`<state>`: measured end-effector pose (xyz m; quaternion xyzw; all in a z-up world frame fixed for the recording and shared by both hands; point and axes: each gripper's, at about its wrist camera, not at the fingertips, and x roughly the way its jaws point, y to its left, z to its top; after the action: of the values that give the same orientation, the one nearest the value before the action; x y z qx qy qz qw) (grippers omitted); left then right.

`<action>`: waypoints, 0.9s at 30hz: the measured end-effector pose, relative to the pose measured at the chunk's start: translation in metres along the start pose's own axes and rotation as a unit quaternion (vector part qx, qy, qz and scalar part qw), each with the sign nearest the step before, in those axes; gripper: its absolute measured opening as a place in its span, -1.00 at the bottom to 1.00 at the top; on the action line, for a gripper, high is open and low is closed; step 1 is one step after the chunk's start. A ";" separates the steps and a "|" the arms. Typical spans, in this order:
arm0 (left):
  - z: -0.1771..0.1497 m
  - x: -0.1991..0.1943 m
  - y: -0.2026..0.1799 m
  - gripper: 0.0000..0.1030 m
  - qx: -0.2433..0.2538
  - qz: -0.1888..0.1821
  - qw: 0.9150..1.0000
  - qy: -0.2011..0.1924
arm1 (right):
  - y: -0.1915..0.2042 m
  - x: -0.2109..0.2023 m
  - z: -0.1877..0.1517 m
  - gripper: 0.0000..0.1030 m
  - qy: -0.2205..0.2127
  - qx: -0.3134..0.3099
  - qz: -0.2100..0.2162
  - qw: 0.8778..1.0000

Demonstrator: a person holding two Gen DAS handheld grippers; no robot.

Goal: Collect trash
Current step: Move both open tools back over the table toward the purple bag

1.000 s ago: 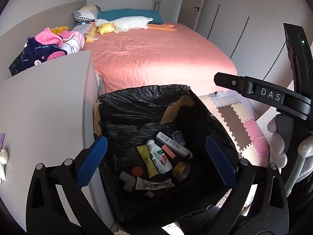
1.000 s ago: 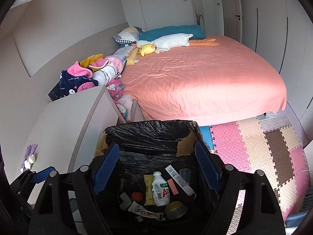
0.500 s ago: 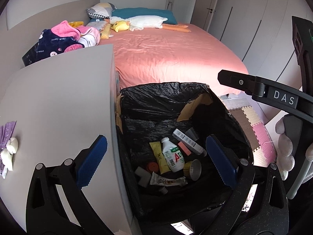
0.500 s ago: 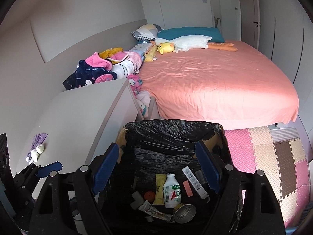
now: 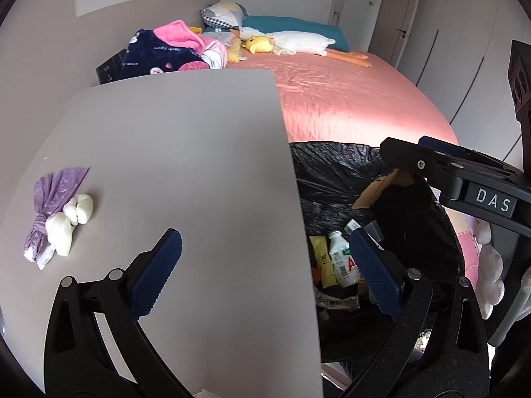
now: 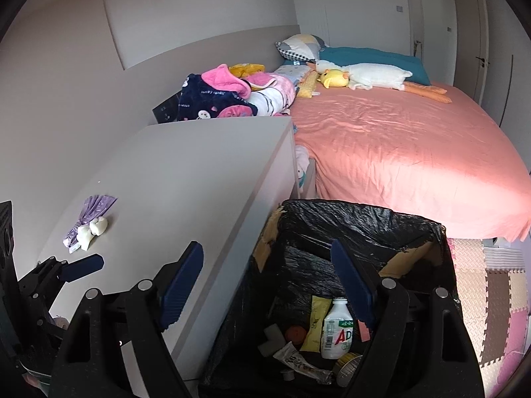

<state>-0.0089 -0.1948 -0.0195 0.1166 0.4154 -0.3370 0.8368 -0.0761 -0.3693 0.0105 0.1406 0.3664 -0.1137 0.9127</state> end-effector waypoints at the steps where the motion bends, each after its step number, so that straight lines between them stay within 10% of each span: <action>1: -0.001 -0.002 0.005 0.89 -0.005 0.005 1.000 -0.001 | 0.005 0.001 0.000 0.56 0.000 -0.004 0.003 1.000; 27: -0.019 -0.040 0.166 0.89 -0.135 0.129 0.982 -0.031 | 0.111 0.058 0.008 0.56 0.029 -0.052 0.062 0.996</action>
<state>0.0726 -0.0432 -0.0147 0.0449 0.4127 -0.1700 0.8937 0.0047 -0.2744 -0.0058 0.1181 0.3892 -0.0337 0.9129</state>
